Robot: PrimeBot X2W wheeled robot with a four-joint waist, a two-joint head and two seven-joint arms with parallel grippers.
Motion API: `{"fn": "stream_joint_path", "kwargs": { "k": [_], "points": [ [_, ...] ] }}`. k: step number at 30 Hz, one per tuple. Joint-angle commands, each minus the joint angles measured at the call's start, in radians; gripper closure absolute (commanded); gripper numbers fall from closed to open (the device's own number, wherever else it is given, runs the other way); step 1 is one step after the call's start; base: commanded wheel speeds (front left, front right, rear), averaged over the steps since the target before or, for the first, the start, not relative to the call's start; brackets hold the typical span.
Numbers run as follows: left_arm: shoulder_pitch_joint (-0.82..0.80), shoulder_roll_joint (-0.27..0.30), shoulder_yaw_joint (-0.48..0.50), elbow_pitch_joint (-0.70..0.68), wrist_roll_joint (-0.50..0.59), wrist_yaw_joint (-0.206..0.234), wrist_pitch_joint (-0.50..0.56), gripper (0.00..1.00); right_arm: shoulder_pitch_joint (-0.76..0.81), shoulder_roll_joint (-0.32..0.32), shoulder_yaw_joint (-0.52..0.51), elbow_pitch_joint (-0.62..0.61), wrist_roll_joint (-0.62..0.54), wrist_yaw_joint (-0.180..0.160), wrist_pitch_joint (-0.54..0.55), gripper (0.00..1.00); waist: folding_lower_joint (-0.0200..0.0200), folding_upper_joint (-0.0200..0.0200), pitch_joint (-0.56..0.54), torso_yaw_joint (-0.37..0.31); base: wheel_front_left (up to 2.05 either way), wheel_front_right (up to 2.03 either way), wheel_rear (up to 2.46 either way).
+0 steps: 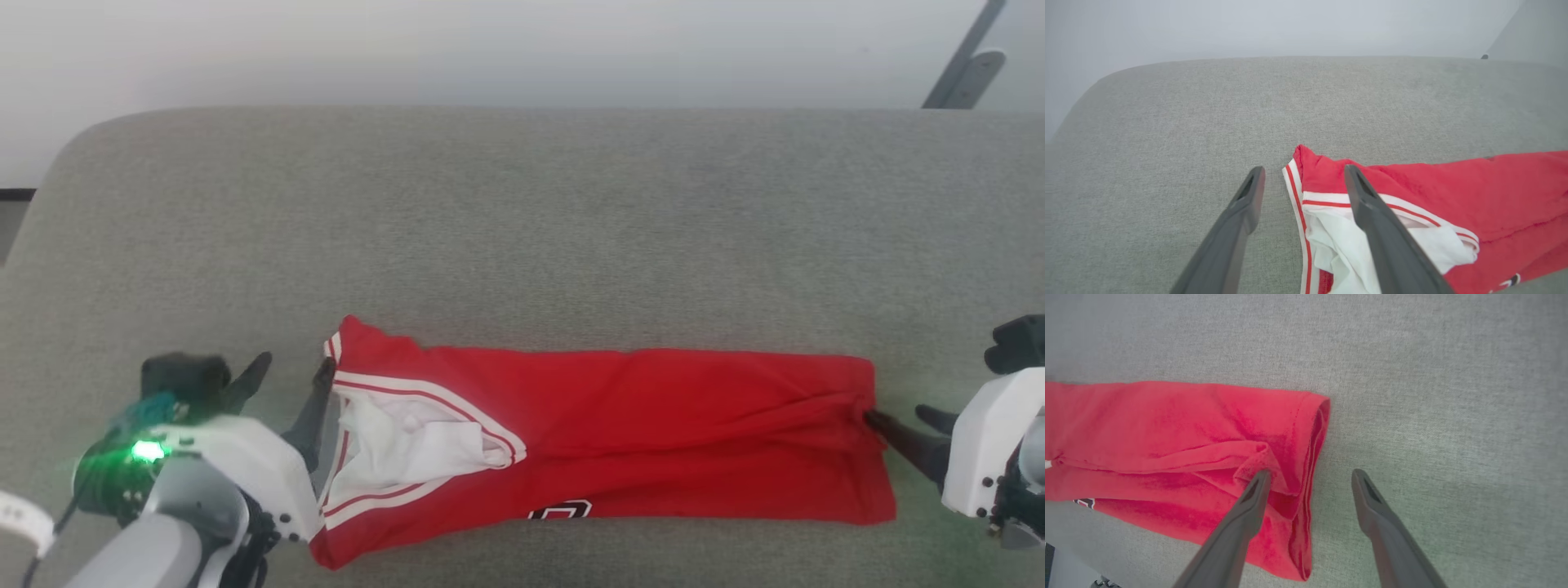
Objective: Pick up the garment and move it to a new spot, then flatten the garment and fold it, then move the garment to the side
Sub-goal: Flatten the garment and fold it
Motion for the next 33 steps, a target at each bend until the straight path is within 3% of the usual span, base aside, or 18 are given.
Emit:
{"fn": "stream_joint_path", "kwargs": {
  "k": [1,9,15,16,17,18,25,33],
  "points": [
    [0.021,-0.014,0.011,0.009,-0.001,-0.004,-0.03,0.0,0.001,0.009,0.003,0.008,0.013,0.0,0.006,0.0,0.0,-0.0001,0.0,0.009,0.0,0.0,0.0],
    [0.087,-0.068,0.055,0.07,0.009,-0.024,-0.247,0.0,-0.037,0.041,0.035,0.106,0.013,0.0,0.011,0.0,0.0,-0.0001,0.003,0.053,0.0,0.0,0.0],
    [0.105,-0.102,0.066,0.102,0.018,-0.043,-0.329,0.0,-0.082,0.073,0.094,0.202,0.014,0.0,0.009,0.0,0.0,-0.0001,0.011,0.074,0.0,0.0,0.0],
    [0.105,-0.106,0.068,0.106,0.018,-0.046,-0.335,0.0,-0.09,0.081,0.106,0.218,0.02,0.0,0.012,0.13,0.0,-0.0001,0.011,0.077,0.0,0.0,0.0],
    [0.106,-0.107,0.07,0.112,0.022,-0.049,-0.341,0.0,-0.095,0.086,0.117,0.232,0.025,0.0,0.014,0.71,0.0,-0.0001,0.012,0.079,0.0,0.0,0.0],
    [0.105,-0.113,0.074,0.116,0.026,-0.049,-0.345,0.0,-0.101,0.09,0.128,0.242,0.029,0.0,0.01,1.0,0.0,-0.0001,0.012,0.081,0.0,0.0,0.0],
    [0.122,-0.145,0.112,0.121,0.039,-0.079,-0.371,0.0,-0.124,0.075,0.144,0.261,0.095,0.0,-0.028,1.0,0.0,-0.0001,0.009,0.083,0.0,0.0,0.0],
    [0.16,-0.172,0.176,0.132,0.07,-0.112,-0.376,0.0,-0.127,-0.006,0.093,0.28,0.135,-0.001,-0.091,1.0,0.0,-0.0001,0.0,0.056,0.0,0.0,0.0]
  ]
}}
